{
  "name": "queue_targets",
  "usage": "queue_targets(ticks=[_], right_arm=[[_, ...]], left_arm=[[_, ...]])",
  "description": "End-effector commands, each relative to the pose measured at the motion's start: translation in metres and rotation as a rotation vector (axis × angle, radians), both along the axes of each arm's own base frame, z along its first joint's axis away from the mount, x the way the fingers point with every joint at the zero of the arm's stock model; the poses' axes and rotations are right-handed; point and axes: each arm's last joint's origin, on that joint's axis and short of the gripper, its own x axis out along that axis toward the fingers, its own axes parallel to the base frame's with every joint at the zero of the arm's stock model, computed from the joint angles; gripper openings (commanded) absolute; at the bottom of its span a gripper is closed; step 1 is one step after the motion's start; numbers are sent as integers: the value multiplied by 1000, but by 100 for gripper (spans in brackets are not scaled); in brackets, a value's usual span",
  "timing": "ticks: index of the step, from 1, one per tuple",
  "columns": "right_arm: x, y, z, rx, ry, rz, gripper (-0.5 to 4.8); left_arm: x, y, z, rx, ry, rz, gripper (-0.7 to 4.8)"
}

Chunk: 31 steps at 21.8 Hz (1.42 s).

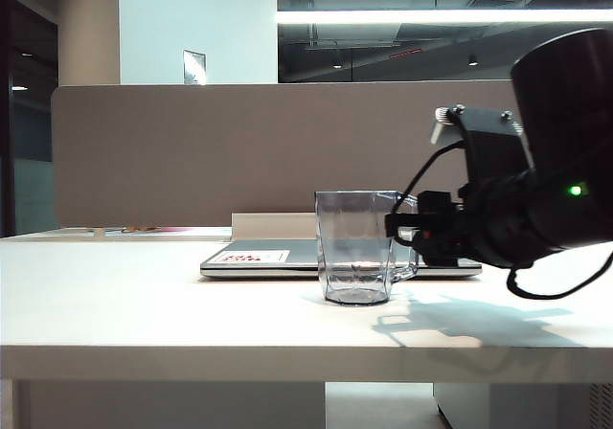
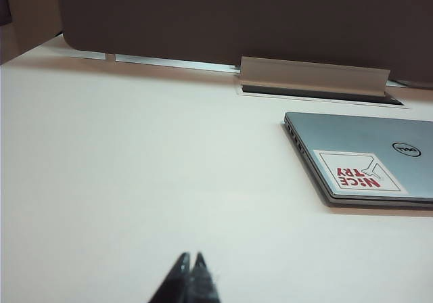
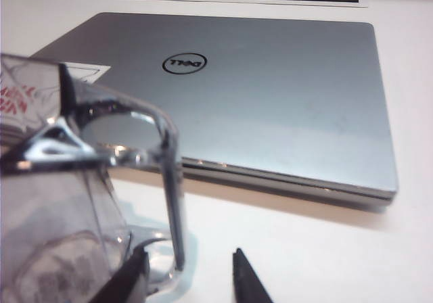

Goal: Pick up the water cup and place it on the side of the laptop close to you.

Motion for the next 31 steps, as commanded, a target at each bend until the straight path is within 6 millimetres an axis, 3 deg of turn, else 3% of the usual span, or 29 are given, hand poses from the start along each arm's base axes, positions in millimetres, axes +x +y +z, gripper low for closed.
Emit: queue_targets(ticks=[1,5,8,9,12,17,31], right_arm=[[-5,-2,7,20,-41,3,180],[-20,-11,15,43,-83,-2,163],[-37,-22,21,55,-117,-36,1],[-46,-28,25,58,-138,-61,-8],[-72,-45,30,23,-185,-102,-8],[-98,-62,38,20,-255,-159,-8],[-101,-65,54,54,-354,-186,-8]], left_arm=[[0,0,2,-3,-9,-5,-6],[0,0,2,-3,-8,-5,-6],[0,0,1,-3,-5,-5,-6],[0,0,1,-3,-3,-5,-6],[0,0,1,-2,-6,10,-6],[0,2,4,-1,-37,67,-6],[0,2,6,-1,-54,66,-6]])
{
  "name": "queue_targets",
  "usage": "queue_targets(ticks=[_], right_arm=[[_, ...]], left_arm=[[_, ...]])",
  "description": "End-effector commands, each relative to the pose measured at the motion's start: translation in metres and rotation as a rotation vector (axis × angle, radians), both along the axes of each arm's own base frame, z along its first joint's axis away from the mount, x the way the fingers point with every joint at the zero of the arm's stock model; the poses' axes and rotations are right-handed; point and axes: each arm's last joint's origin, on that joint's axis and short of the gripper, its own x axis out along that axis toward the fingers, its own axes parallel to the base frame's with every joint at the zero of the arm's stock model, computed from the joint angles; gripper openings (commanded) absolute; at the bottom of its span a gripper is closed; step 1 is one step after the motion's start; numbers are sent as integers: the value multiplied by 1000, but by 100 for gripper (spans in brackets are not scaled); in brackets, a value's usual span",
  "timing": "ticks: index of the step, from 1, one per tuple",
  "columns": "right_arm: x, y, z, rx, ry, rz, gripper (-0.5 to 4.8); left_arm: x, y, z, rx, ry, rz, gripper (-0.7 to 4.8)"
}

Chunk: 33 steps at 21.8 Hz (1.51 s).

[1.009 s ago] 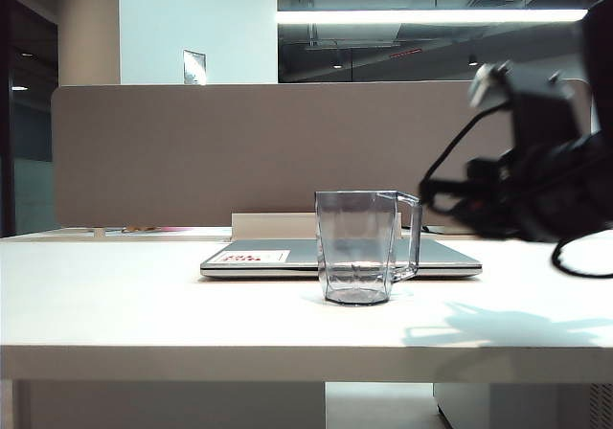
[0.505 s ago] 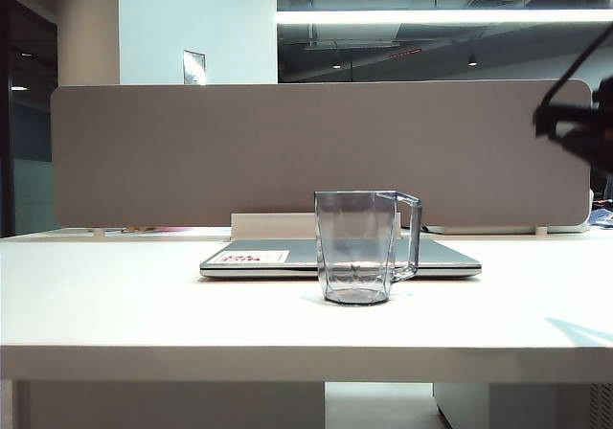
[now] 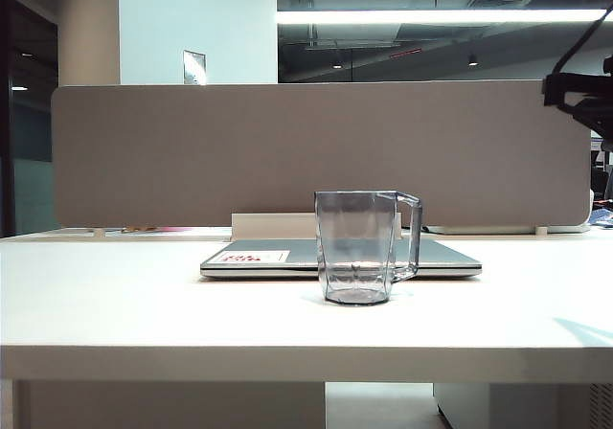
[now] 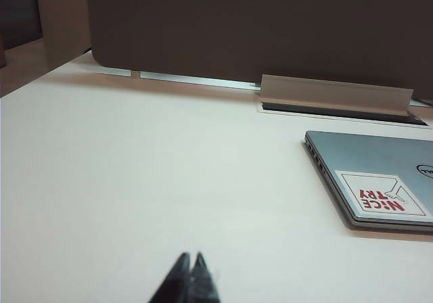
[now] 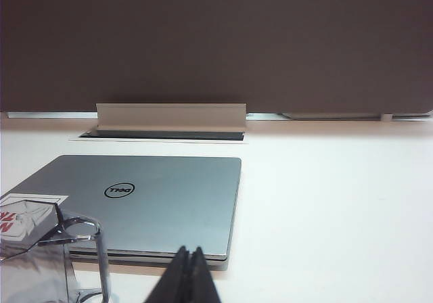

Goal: Pick up the water cup and place it on the side of the laptop close to you.

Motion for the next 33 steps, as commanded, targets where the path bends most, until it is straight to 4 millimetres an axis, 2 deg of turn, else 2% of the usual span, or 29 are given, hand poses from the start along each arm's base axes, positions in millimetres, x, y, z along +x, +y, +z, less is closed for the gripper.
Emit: queue_targets(ticks=[1,9,16,21,27,33], right_arm=[[-1,-1,2,9,-20,-11,-8],[-5,-4,5,-7,10,-12,-8],[-11,-23,9,15,66,-8,-8],[-23,-51,13,83,76,-59,-9],[-43,-57,11,82,83,-76,-9],[-49,-65,3,72,148,-93,-8]], left_arm=[[0,0,2,-2,-14,1,-6],[0,0,2,-2,-14,1,-6],[0,0,2,-2,-14,1,-5],[0,0,2,-2,-14,1,-6],[0,0,2,-2,-14,1,-6],[0,0,2,-2,-14,1,-6]])
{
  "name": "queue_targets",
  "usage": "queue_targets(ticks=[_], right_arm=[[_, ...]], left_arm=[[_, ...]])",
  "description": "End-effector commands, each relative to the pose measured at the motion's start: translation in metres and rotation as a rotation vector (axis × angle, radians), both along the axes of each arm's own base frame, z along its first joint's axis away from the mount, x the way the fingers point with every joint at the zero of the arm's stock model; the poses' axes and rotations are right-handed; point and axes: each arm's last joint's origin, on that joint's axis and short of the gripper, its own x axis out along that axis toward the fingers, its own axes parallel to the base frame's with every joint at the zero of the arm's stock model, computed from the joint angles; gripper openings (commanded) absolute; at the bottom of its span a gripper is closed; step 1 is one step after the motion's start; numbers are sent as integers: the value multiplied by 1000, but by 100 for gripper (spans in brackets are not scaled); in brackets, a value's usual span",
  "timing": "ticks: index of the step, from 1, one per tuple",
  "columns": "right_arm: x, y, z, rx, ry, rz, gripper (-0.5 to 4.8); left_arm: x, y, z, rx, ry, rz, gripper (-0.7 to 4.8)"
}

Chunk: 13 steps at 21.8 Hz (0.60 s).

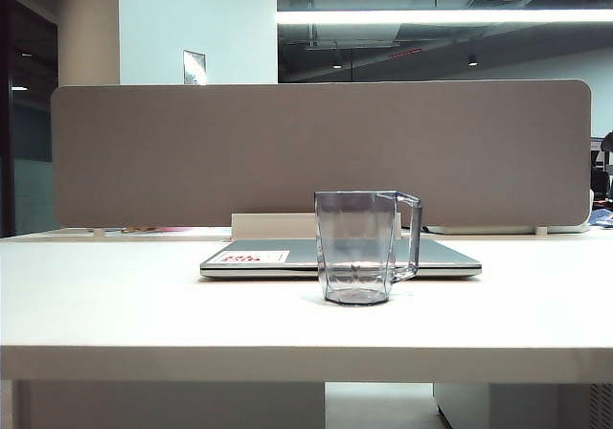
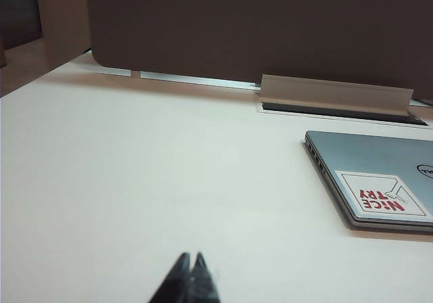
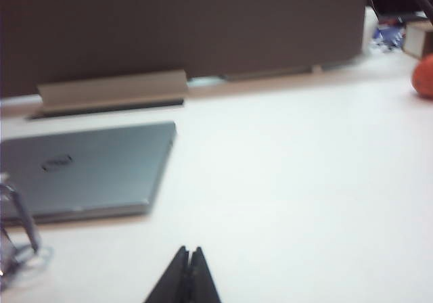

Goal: Pick up the water cup and place it on the side of the laptop close to you.

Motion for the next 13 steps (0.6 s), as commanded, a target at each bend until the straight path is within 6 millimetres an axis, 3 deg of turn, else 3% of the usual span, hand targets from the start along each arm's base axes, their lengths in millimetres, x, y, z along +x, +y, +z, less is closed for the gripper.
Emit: queue_targets(ticks=[1,13], right_arm=[[-1,-2,-5,1,29,14,-9],[-1,-3,-5,-11,36,10,-8]], left_arm=[[0,0,2,-2,-14,1,-6],[0,0,2,-2,-14,1,-6]])
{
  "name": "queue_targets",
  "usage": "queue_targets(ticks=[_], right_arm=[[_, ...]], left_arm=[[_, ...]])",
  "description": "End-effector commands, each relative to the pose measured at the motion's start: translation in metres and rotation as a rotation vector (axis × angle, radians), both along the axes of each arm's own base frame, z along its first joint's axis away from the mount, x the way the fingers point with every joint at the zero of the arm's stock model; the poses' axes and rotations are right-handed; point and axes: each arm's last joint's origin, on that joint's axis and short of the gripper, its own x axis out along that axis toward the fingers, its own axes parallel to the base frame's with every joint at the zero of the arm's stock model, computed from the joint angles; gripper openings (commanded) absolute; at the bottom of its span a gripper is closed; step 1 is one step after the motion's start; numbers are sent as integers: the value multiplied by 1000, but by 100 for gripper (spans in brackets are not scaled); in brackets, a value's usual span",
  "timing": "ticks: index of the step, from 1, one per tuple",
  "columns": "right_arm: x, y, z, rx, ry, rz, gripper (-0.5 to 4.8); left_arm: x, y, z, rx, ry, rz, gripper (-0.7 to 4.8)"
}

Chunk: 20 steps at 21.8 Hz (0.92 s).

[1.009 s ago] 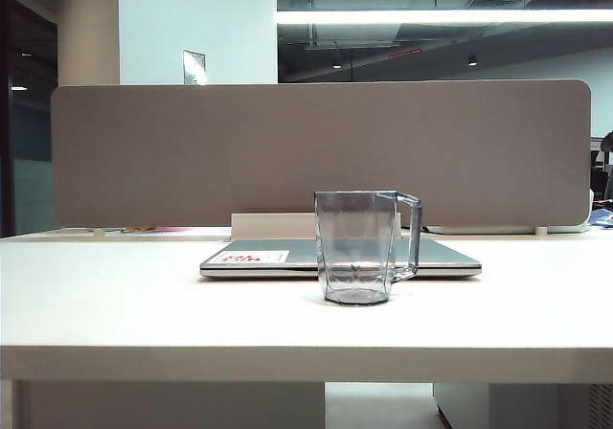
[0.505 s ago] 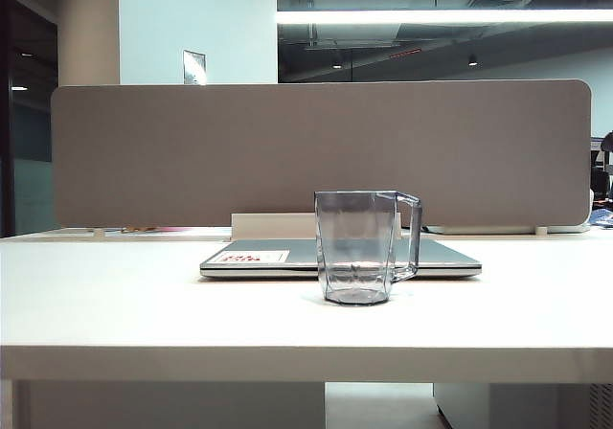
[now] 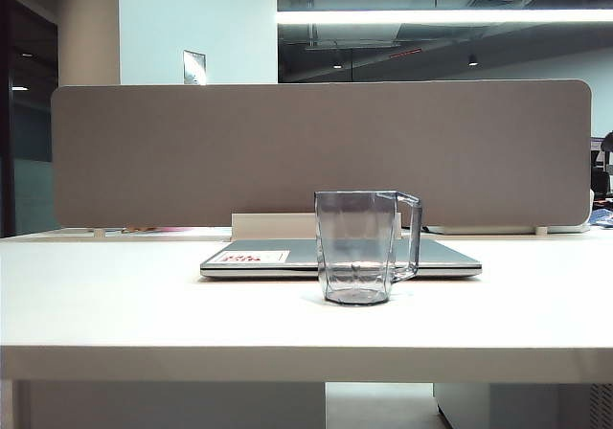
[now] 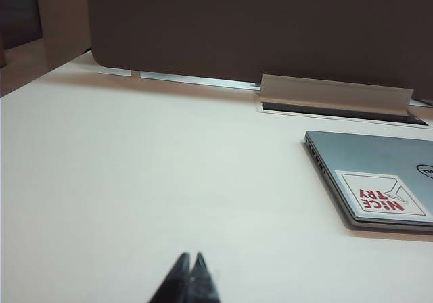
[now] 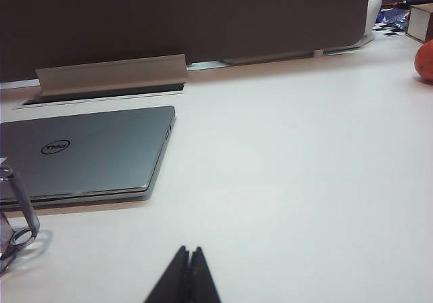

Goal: Pick up the water cup and place it on the side of the laptop close to you.

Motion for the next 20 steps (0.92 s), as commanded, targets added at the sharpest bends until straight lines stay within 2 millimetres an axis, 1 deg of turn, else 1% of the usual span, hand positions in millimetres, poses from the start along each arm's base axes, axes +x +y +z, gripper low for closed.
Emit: queue_targets(ticks=[1,9,15,20], right_arm=[[0,0,-2,-7,5,2,-8],[-1,0,-11,-11,100,3,-8],[-1,0,-11,-62,102,9,-8],[-1,0,-11,-61,103,8,-8]], left_arm=[[0,0,2,-2,-14,1,-6],[0,0,2,-2,-14,1,-6],[0,0,2,-2,-14,2,-6],[0,0,2,-2,-14,1,-6]])
